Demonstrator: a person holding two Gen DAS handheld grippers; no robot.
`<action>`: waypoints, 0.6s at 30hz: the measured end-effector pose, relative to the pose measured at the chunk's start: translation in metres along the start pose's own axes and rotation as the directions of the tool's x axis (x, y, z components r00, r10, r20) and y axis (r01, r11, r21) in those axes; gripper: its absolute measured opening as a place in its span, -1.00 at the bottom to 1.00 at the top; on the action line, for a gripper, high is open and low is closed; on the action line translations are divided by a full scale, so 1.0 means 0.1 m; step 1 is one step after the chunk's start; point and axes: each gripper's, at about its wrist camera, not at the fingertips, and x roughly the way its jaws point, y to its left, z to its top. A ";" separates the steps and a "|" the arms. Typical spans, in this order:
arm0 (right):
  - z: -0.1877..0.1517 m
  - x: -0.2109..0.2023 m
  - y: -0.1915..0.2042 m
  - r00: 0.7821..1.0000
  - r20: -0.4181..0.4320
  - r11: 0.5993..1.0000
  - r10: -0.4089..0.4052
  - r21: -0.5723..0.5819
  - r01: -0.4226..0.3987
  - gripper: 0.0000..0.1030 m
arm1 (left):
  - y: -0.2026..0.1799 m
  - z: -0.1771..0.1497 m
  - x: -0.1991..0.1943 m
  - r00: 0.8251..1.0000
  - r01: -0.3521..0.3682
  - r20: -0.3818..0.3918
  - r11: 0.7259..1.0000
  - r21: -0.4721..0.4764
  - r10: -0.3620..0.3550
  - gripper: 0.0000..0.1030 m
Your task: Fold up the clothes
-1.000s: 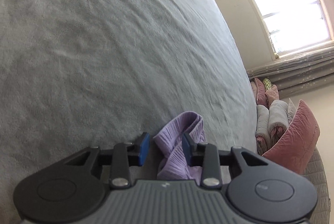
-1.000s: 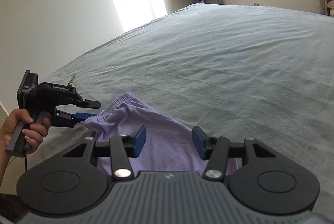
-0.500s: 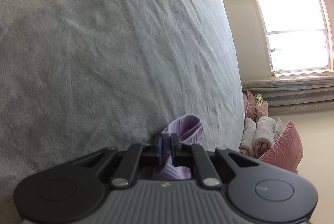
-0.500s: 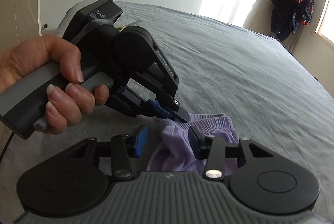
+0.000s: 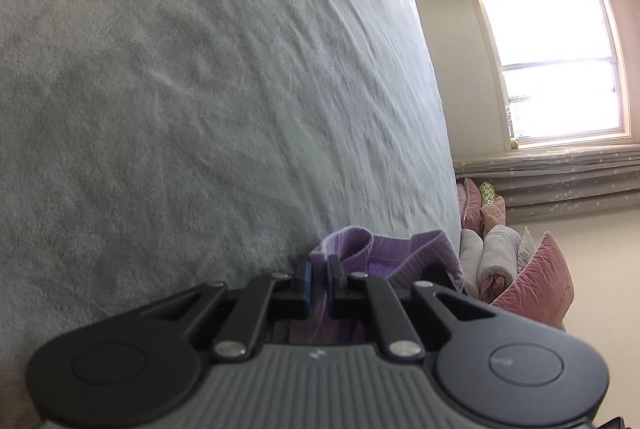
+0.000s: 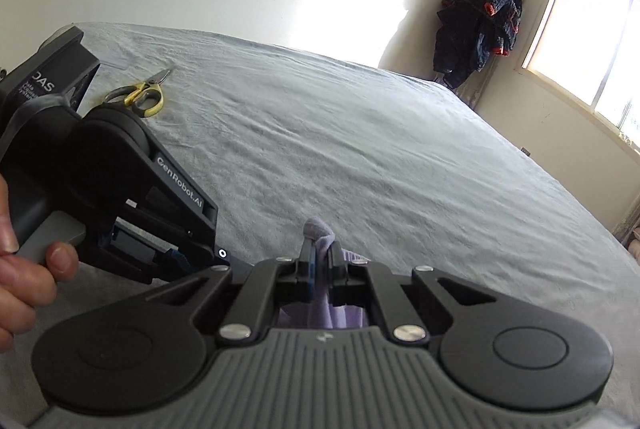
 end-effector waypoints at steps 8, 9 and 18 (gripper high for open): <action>0.09 0.12 -0.07 0.998 0.017 0.992 -0.052 0.120 0.050 -0.90 | -0.03 0.06 -0.17 0.998 -0.049 0.036 0.998 0.036 0.048 -0.84; 0.11 0.12 -0.12 0.999 0.012 0.989 -0.031 0.148 0.029 -0.90 | -0.04 0.07 -0.20 0.997 -0.061 0.047 0.997 0.043 0.059 -0.84; 0.32 0.06 -0.53 0.998 -0.003 0.953 0.061 0.298 -0.058 -0.91 | -0.34 0.09 -0.08 0.970 0.192 -0.190 0.952 0.238 -0.149 -0.85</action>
